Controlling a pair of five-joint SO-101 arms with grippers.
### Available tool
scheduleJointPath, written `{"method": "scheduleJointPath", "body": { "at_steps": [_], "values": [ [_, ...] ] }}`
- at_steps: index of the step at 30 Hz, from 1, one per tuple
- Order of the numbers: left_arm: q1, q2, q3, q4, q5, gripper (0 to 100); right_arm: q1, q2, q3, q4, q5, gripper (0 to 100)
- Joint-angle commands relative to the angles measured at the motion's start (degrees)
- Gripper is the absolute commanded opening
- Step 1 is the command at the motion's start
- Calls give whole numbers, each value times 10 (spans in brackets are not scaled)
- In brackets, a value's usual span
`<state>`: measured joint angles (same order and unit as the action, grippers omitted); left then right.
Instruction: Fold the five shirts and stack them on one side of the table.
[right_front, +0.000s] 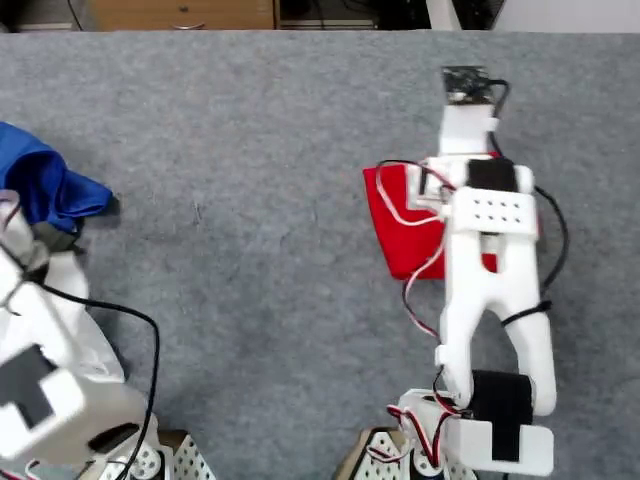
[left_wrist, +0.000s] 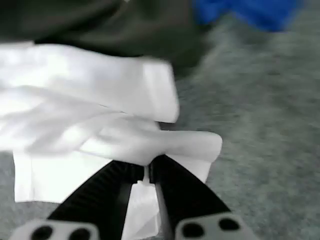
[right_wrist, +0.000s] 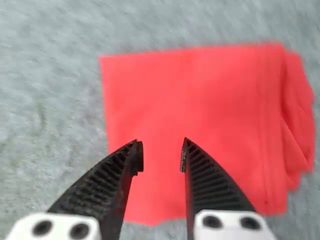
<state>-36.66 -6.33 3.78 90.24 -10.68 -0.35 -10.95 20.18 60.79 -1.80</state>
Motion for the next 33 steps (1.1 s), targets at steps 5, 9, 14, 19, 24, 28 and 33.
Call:
{"method": "scheduleJointPath", "body": {
  "at_steps": [5,9,14,19,24,28,33],
  "values": [
    [334,-157,-54,62,10,18,-25,-32,-29,-31,4,133],
    [482,-150,-42,47,68,18,-17,-33,-26,-18,4,133],
    [593,-95,-47,18,71,18,63,-33,-29,-7,5,132],
    [628,-43,-92,65,75,116,96,-33,-29,-6,71,133],
    [537,-48,-170,104,119,241,58,-33,-30,-5,145,135],
    [361,-100,-197,105,120,243,-22,-29,-44,16,178,135],
    [82,-172,-146,105,103,243,-152,-26,-74,25,208,137]
  ]
}}
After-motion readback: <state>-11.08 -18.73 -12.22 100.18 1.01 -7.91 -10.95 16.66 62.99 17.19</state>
